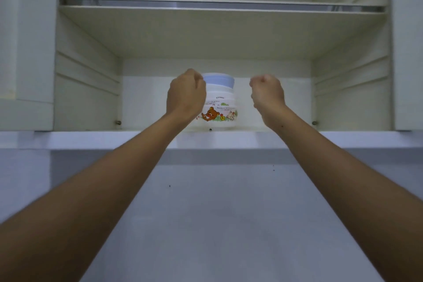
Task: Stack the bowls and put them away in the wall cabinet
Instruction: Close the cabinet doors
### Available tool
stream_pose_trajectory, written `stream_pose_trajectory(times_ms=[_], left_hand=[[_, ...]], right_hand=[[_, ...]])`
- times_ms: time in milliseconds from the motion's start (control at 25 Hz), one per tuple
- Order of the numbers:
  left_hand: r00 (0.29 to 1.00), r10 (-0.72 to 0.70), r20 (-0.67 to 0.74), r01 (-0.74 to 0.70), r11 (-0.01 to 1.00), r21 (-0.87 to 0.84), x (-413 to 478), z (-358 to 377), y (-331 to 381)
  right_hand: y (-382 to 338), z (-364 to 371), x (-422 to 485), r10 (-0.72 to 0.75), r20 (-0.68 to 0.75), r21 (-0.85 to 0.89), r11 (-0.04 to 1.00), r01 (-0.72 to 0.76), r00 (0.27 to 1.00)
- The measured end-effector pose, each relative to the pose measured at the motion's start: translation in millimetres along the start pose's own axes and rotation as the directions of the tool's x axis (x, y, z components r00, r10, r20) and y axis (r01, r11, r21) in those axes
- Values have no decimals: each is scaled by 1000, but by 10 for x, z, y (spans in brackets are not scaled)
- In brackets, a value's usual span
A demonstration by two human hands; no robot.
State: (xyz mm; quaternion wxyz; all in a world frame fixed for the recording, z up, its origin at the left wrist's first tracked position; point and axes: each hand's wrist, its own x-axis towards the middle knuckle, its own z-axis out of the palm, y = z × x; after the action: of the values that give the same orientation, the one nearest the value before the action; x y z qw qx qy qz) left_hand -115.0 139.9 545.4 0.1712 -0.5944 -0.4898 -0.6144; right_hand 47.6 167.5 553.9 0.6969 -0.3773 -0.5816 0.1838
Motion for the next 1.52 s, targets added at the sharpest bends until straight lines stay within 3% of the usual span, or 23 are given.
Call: stream_pose_trajectory(times_ms=[80,120,200,480,680,920,1000,1120,1360,1520], left_hand=[[969,242,-45,-243,970,-10,-322,-25,164],[939,339,-54,-340,940,-13,-482,-11,235],[893,448,-38,-449,892,-51,-784,61,392],[890,453,46,-425,862,-276,-1495,555,1290],[856,502,124,-436,830,-348,-1777,1076,2306],[765,611,205,-532,778,-334,-1974,1736,3605],[757,611,232,-542,785,-300,-2023,1900,3884],[748,603,277,-557,798,-231,-2056,2085,4101],[762,557,331,-537,829,-158,-2108,2307,4178],[772,568,286,-544,822,-167,-2072,2255,4151]], right_hand=[[42,-273,-300,-356,-61,-261,907,329,932],[78,-421,-447,-478,-46,-383,819,427,877],[141,-763,-701,-583,7,-543,680,493,812],[37,-2304,-985,-678,57,-870,327,370,733],[-316,-3470,-919,-764,-49,-938,257,234,644],[-530,-4746,-772,-693,-109,-991,131,-24,713],[-520,-5029,-722,-640,-175,-983,161,-91,749],[-445,-5304,-648,-532,-292,-940,315,-134,795],[-301,-5436,-591,-414,-368,-806,588,-64,832],[-339,-5361,-647,-416,-408,-778,624,-71,813]])
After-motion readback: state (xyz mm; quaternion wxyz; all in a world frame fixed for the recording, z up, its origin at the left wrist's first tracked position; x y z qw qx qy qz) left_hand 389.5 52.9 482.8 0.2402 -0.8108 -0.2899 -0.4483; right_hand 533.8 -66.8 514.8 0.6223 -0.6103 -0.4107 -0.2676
